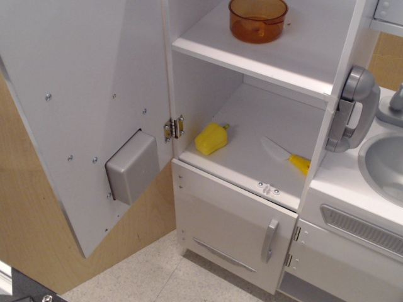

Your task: Close fridge

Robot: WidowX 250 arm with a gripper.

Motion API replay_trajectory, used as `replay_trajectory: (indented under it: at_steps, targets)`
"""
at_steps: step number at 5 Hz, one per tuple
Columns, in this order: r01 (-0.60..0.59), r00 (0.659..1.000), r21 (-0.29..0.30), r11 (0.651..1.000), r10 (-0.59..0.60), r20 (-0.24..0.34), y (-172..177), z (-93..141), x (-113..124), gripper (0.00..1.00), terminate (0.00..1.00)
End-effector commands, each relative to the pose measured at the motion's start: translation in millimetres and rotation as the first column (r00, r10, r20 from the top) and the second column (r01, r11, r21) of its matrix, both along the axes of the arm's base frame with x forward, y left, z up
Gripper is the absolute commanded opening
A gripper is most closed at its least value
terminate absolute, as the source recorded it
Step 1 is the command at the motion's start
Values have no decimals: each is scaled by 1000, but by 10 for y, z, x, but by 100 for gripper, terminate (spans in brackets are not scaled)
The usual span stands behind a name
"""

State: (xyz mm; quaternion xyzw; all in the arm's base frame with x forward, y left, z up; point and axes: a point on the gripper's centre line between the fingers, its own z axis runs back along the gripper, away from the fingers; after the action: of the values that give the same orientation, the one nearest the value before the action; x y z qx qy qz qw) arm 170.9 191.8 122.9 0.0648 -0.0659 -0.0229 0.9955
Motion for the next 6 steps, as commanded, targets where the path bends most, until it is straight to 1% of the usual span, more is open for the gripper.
replay_trajectory:
  at_steps: [1, 2, 3, 4, 5, 6]
  targets:
    - [-63, 997, 77, 995, 59, 46, 342, 219, 217, 100, 0]
    - [-105, 992, 102, 989, 96, 87, 451, 292, 305, 100, 0]
    - [-182, 977, 125, 975, 165, 135, 474, 313, 479, 100, 0]
    - [-234, 964, 131, 963, 213, 157, 411, 299, 623, 100, 0]
    - [-229, 970, 95, 969, 220, 102, 199, 174, 725, 100, 0]
    - [-219, 975, 26, 975, 218, 45, -66, 58, 802, 100, 0]
